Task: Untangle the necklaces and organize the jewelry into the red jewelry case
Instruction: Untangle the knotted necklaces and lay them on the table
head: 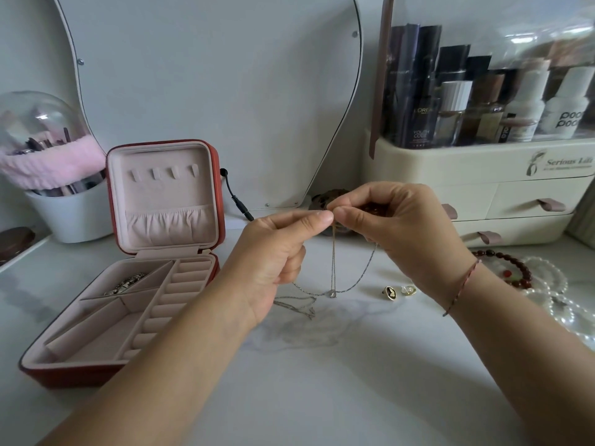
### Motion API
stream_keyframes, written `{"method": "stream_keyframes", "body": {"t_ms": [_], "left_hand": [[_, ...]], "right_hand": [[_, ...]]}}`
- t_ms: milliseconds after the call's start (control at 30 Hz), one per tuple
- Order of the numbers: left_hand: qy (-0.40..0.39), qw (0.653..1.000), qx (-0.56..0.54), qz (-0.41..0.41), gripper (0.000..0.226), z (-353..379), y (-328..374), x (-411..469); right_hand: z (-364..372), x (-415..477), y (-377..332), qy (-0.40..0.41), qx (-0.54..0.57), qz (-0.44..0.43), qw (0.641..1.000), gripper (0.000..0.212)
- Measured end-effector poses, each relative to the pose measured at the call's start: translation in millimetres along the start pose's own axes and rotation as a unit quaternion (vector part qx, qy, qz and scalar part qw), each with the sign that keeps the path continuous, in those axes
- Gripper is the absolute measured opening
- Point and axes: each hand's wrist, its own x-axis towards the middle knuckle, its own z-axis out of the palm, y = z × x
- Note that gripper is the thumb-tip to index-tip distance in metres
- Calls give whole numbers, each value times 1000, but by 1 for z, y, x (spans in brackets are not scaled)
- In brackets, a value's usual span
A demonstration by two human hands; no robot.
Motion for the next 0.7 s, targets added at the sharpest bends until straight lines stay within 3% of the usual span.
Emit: {"method": "stream_keyframes", "body": {"t_ms": [167,433,567,700], "left_hand": [[14,1000,-5,0,4,0,-2,3],[20,1000,-13,-15,40,-2,0,4],[12,1000,-15,-13,16,-3,0,3],[-1,1000,-4,13,8,-2,1,2]], "right_hand": [[2,-1,2,16,-66,-4,998,5],[1,1,-1,37,-34,20,999,10],[1,1,-3,33,-7,28,999,8],[0,0,-4,22,-7,25,999,8]]}}
